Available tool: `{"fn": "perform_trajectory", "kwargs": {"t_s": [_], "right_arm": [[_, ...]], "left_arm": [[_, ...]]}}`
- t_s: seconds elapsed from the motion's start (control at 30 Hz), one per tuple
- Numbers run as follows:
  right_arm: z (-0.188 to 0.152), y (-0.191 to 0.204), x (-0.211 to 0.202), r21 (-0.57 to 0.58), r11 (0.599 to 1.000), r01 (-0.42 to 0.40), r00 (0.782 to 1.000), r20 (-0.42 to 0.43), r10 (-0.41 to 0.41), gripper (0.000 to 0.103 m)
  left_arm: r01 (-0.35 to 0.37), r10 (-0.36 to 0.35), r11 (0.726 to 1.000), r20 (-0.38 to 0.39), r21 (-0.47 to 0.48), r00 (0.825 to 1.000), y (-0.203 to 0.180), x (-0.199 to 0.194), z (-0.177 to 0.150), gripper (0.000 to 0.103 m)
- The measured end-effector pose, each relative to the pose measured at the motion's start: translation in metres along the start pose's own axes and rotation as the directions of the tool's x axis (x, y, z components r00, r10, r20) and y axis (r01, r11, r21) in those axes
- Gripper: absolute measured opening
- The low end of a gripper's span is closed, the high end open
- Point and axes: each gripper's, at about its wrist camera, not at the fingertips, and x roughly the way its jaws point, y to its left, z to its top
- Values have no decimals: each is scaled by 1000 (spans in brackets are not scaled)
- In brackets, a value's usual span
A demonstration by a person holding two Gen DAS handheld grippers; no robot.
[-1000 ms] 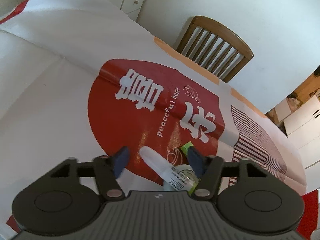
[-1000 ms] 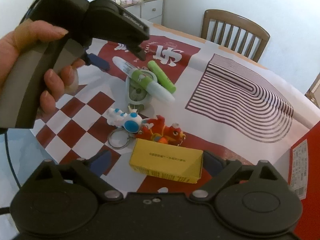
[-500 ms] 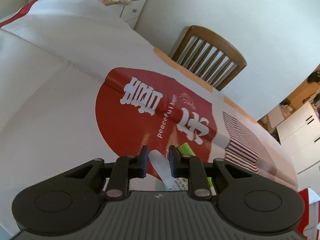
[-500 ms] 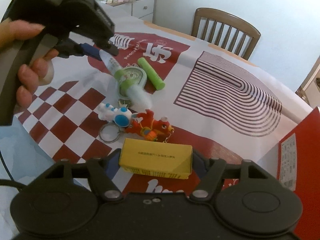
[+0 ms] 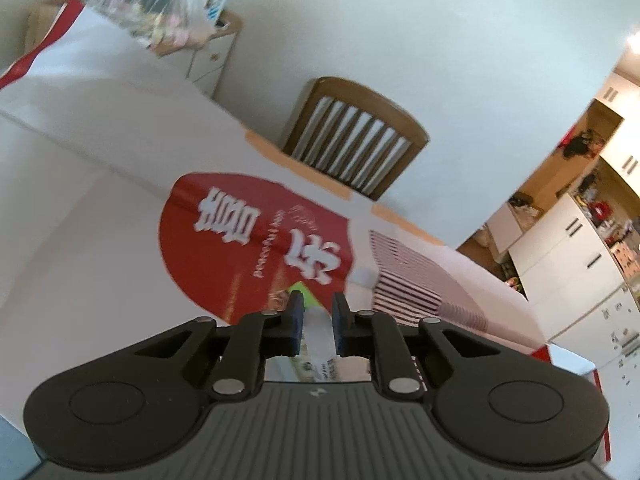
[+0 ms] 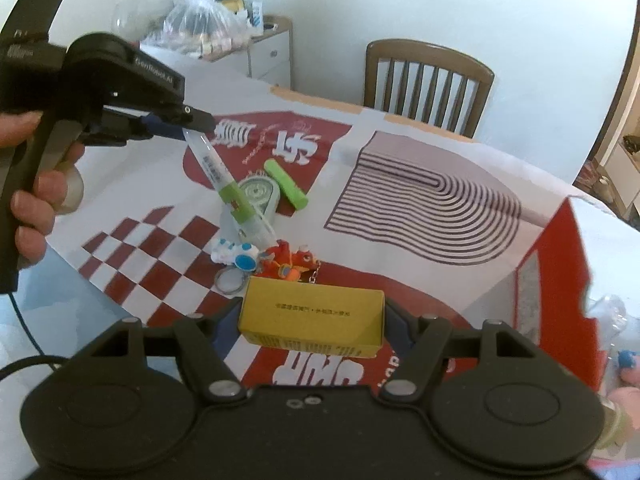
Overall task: Organize rigid objects
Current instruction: 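Carry the tube and yellow box with both tools down into the shoebox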
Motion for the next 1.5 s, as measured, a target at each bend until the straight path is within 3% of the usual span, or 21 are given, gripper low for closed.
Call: {"fn": "perform_trajectory", "kwargs": {"t_s": [0.4, 0.87, 1.27, 1.5], "right_arm": [[0, -33, -62, 37, 998, 53, 996, 70, -56, 71], [-21, -122, -120, 94, 987, 134, 982, 123, -145, 71], [-56, -218, -132, 147, 966, 213, 973, 61, -224, 71], [-73, -258, -133, 149, 963, 223, 972, 37, -231, 71]], "left_arm": [[49, -54, 992, 43, 112, 998, -66, -43, 0, 14], [148, -164, 964, 54, 223, 985, -176, -83, -12, 14], [241, -248, 933, -7, 269, 969, -278, -69, -46, 14], [265, -248, 910, -93, 320, 964, -324, -43, -82, 14]]}}
